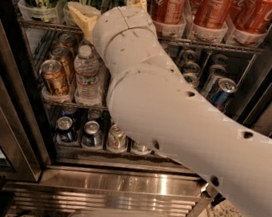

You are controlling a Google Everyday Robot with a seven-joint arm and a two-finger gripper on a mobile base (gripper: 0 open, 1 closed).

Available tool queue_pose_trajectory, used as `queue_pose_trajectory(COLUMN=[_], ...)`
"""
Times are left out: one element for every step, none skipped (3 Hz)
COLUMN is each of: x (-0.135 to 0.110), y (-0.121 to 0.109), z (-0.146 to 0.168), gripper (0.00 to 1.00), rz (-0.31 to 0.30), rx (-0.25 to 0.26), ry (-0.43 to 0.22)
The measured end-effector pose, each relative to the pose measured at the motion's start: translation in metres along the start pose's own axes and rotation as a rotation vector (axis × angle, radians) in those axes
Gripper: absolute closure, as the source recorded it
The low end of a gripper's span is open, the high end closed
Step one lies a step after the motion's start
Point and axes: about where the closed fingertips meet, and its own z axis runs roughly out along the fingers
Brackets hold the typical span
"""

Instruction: Pick green can from top shelf of fridge

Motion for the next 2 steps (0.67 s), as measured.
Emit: queue_pose_trajectory(x=[-0.0011,-0.0012], y=[-0.0053,-0.0101], z=[0.0028,0.0054], gripper=[0.16,0.16], rz=[-0.012,-0.016], rx=[0.049,0.097], ry=[0.004,0.013])
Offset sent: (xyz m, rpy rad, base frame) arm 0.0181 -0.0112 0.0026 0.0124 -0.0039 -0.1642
